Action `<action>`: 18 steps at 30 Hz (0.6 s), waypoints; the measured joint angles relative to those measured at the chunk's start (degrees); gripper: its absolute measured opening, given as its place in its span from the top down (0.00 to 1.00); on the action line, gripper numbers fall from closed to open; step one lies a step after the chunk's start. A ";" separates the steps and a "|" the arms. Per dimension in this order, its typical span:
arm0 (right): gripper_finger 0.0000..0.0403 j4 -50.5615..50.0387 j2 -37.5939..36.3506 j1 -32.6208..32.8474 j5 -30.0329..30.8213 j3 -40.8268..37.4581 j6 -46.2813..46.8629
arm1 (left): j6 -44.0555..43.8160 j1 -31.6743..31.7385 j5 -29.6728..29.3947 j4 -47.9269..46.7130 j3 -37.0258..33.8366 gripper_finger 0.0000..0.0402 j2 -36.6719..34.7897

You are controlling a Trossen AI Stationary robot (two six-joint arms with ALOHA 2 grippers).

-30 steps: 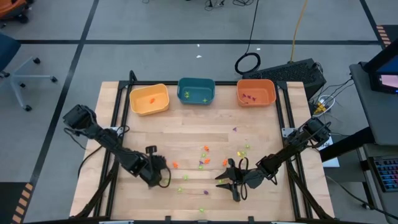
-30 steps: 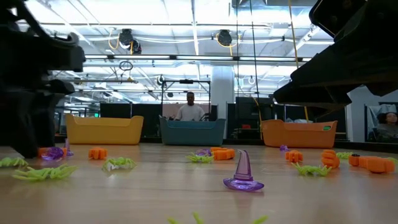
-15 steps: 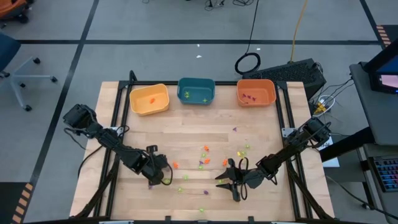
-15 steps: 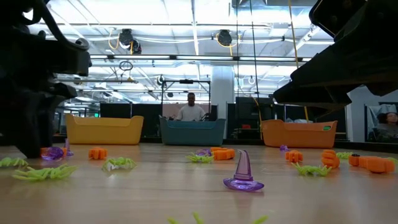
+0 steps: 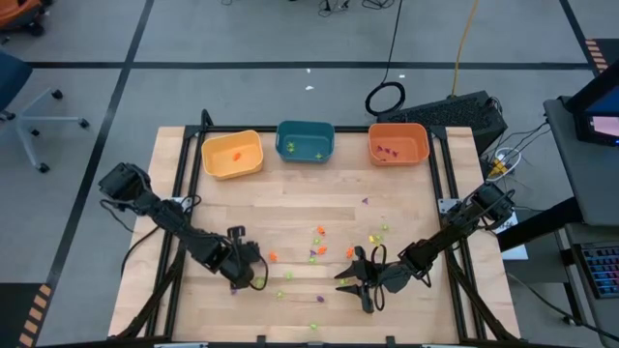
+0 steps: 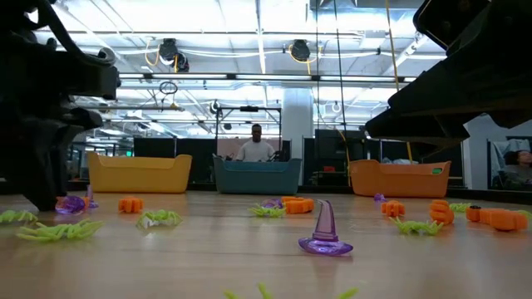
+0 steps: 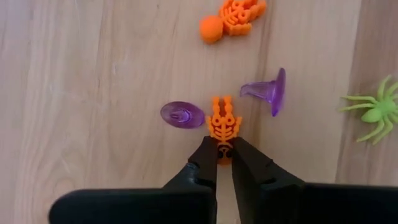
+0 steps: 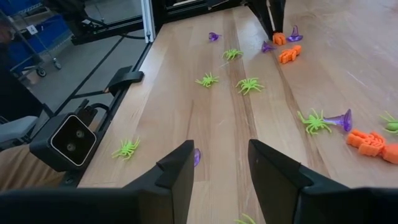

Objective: Sort Halloween decoration
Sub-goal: Put the orange skeleton toy into the yellow bin

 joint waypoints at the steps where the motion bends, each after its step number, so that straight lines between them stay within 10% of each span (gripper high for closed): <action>1: 0.66 0.00 0.02 0.00 0.00 0.00 0.00 | 0.00 -0.31 0.02 -0.48 0.41 0.95 0.00; 10: 0.66 -0.11 0.01 -0.02 0.13 0.00 0.00 | -0.23 -3.23 -1.84 -3.51 3.76 0.95 -3.81; 18: 0.66 -0.20 0.01 -0.02 0.16 0.02 0.00 | 11.57 -6.16 -17.84 1.76 4.10 0.94 -9.39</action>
